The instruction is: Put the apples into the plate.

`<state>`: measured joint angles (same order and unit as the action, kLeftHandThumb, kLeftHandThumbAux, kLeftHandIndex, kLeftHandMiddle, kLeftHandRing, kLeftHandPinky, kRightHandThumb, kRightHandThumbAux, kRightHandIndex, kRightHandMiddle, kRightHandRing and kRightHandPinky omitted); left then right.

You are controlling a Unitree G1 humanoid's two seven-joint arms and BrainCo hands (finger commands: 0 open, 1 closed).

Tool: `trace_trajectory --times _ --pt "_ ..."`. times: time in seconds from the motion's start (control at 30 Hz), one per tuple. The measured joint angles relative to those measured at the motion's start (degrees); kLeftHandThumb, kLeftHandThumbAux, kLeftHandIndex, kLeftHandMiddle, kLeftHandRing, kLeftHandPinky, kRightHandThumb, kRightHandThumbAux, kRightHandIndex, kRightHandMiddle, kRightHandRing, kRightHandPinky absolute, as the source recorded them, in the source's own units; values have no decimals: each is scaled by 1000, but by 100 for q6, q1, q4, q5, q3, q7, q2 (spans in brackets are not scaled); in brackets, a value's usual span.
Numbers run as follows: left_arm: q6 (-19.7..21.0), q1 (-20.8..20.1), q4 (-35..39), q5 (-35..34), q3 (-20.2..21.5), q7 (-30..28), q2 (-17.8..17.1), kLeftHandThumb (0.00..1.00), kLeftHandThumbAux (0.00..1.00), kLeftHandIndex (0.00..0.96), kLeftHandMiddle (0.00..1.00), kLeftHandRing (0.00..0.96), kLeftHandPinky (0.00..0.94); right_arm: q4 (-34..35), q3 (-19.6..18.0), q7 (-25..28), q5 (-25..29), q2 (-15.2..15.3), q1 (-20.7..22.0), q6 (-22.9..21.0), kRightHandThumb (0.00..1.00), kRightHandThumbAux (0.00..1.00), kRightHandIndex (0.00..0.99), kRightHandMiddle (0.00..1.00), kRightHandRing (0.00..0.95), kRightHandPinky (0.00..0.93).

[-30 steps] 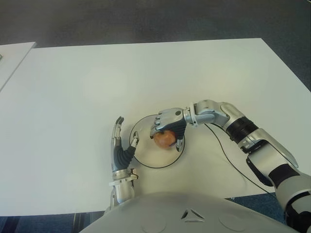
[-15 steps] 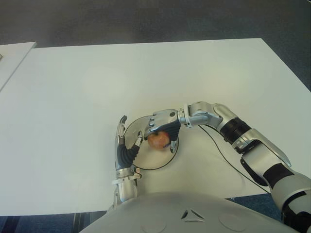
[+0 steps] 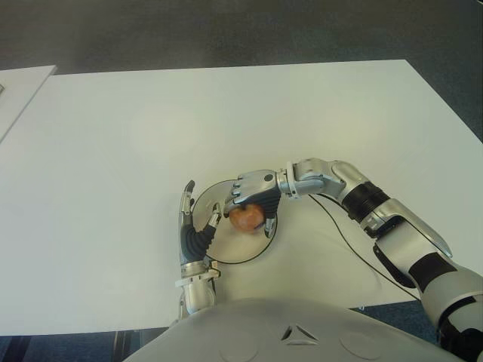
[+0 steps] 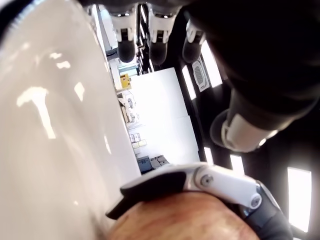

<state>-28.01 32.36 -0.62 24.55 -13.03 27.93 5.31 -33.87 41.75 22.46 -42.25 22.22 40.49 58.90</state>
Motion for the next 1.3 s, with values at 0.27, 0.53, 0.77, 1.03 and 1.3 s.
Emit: trace_trajectory --times 0.27,0.53,0.77,1.03,1.3 --pt "-10 -70 -30 -171 -28 -104 -6 0 665 54 58 56 81 -105 170 88 -64 -7 253 212 54 370 46 45 35 28" --pt "-17 -162 -66 -272 -41 -236 -46 0 674 53 61 66 113 -27 209 267 -73 8 335 115 6 336 2 2 1 1" --pt "-75 -228 -151 -343 -39 -307 -67 0 674 51 65 68 107 95 213 349 -43 51 334 113 0 324 0 0 0 0" --pt "-222 -254 -167 -397 -34 -362 -125 0 671 51 74 69 107 105 202 352 -5 68 334 245 0 324 0 0 0 0" --pt "-175 -266 -129 -673 16 -530 -108 0 599 57 57 45 53 105 179 295 0 167 334 457 0 304 0 0 0 0"
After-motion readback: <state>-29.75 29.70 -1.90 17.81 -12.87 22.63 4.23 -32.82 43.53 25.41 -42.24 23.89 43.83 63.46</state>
